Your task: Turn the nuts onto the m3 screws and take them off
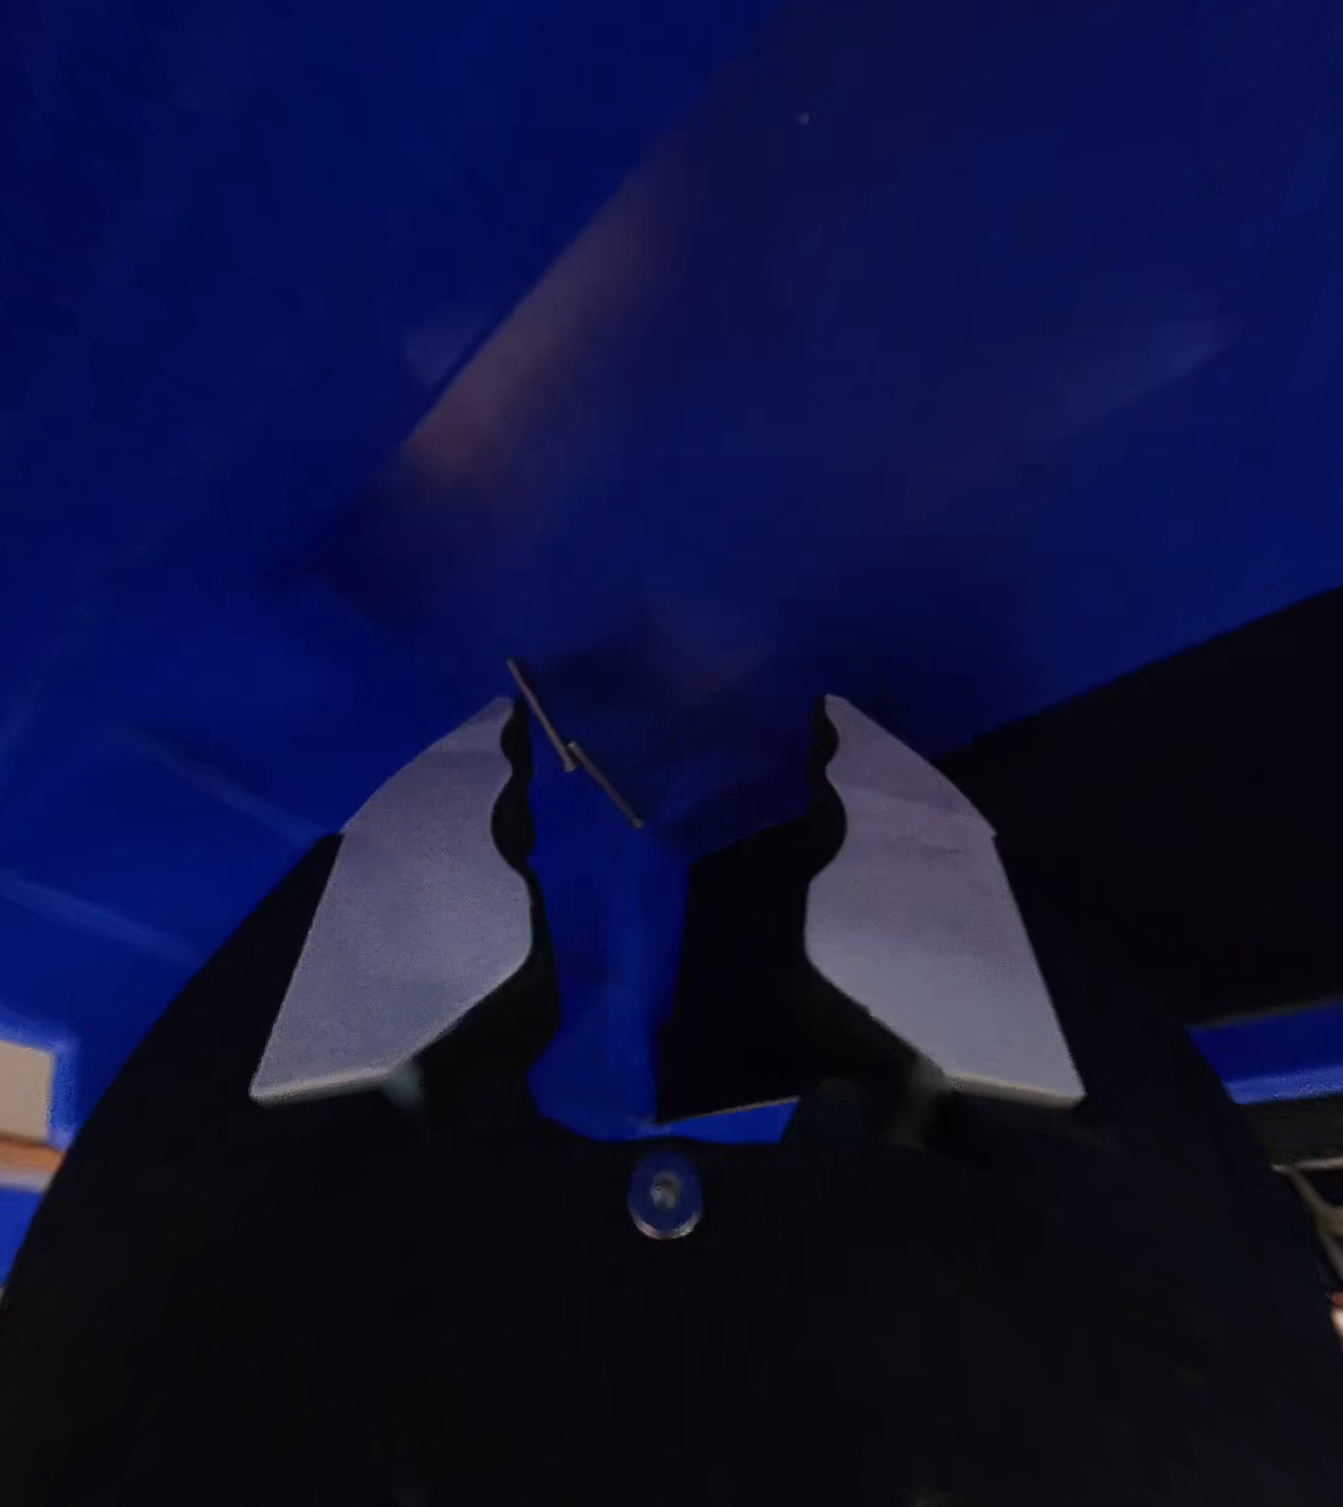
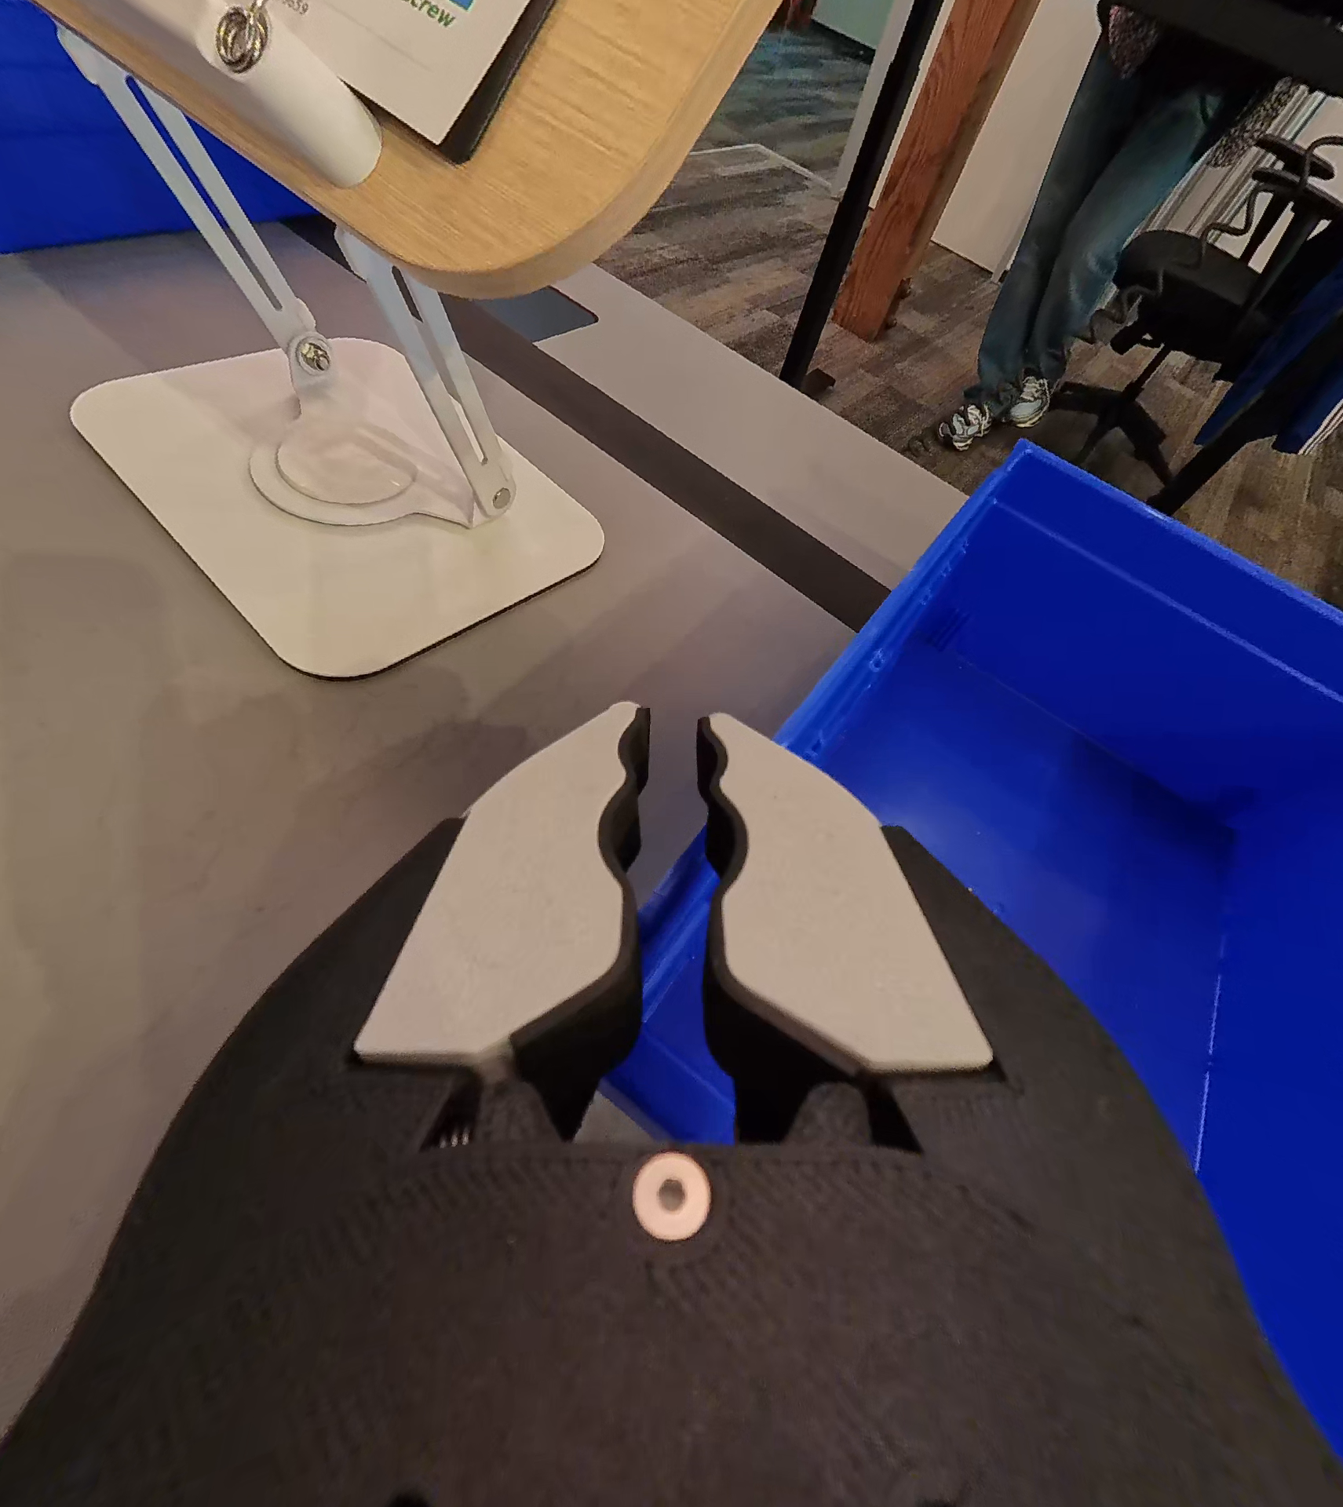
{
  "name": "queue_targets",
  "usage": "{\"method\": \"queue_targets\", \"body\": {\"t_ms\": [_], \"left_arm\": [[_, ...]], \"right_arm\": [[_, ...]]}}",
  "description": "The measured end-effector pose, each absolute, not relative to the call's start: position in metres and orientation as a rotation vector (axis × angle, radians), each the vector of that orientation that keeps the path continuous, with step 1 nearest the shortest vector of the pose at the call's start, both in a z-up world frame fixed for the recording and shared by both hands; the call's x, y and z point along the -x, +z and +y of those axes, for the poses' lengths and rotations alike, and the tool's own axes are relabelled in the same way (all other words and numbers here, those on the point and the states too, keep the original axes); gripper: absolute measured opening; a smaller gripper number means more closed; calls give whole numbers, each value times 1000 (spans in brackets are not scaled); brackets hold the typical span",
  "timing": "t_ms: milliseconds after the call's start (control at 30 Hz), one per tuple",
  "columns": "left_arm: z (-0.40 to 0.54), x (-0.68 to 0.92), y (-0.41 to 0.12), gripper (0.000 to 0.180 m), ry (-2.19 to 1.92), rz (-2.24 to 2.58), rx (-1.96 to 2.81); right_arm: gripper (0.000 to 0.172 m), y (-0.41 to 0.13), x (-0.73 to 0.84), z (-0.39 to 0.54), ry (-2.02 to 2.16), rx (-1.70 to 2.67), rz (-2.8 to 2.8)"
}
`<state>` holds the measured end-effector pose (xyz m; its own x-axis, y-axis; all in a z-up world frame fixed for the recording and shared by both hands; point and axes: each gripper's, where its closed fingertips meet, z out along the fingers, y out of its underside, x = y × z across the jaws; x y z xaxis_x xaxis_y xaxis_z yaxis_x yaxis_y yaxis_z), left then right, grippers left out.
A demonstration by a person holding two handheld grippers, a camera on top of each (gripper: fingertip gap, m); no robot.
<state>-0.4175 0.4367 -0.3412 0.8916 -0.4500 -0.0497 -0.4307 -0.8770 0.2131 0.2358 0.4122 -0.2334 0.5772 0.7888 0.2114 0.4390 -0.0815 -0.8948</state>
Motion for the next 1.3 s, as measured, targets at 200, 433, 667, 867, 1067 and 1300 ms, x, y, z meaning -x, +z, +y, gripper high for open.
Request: {"method": "queue_targets", "body": {"t_ms": [200, 433, 667, 867, 1067, 1300], "left_arm": [[442, 428, -345, 74, -271, -786, -2792], [437, 416, -351, 73, -62, -650, -2862], [432, 408, -348, 25, -20, -632, -2859], [445, 395, -338, 0, 46, -743, -2952], [465, 414, -317, 45, -47, -620, -3049], [449, 419, -335, 79, -108, -597, -2923]], "right_arm": [[11, -238, -234, 411, 391, 1719, -1050], [11, -236, -236, 412, 405, 1718, -1038], [11, -231, -236, 410, 413, 1706, -1034], [12, -232, -237, 411, 420, 1708, -1031], [11, -236, -236, 411, 421, 1719, -1037], [12, -235, -236, 410, 422, 1714, -1040]]}}
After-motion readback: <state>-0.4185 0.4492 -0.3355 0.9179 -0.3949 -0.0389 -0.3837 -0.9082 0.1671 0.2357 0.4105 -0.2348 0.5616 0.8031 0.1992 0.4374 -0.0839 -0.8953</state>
